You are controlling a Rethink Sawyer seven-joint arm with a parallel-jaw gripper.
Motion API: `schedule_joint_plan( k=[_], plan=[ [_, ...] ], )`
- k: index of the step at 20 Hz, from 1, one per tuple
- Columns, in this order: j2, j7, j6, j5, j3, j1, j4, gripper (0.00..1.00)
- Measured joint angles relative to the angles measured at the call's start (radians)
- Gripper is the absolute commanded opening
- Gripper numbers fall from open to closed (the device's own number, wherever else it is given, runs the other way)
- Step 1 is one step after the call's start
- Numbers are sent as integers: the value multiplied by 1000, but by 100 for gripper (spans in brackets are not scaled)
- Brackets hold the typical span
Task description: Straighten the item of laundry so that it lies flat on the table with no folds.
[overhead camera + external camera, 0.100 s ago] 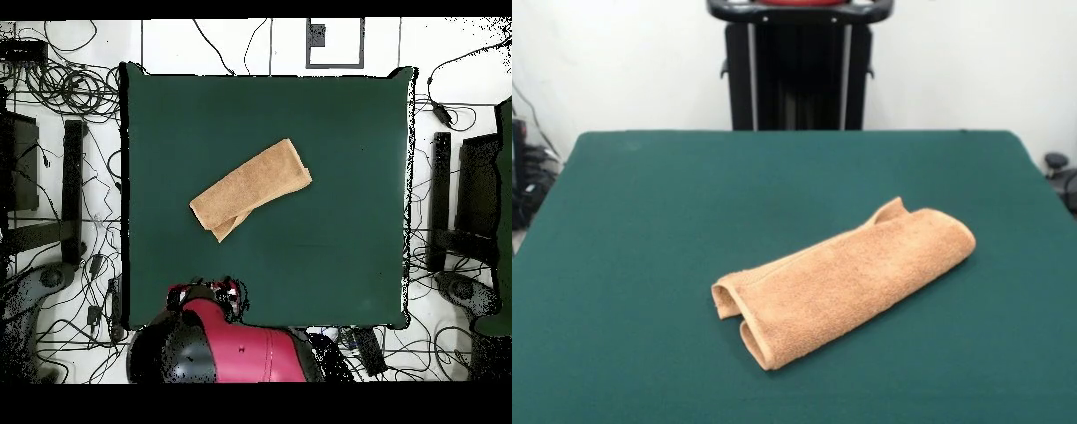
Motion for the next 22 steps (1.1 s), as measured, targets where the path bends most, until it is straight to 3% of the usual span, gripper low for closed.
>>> schedule_joint_plan(
  k=[18, 22],
  plan=[
    [460, 0, -363, -65, -6, -2, -44, 100],
    [520, 0, -415, -91, -2, -9, -67, 100]
  ],
)
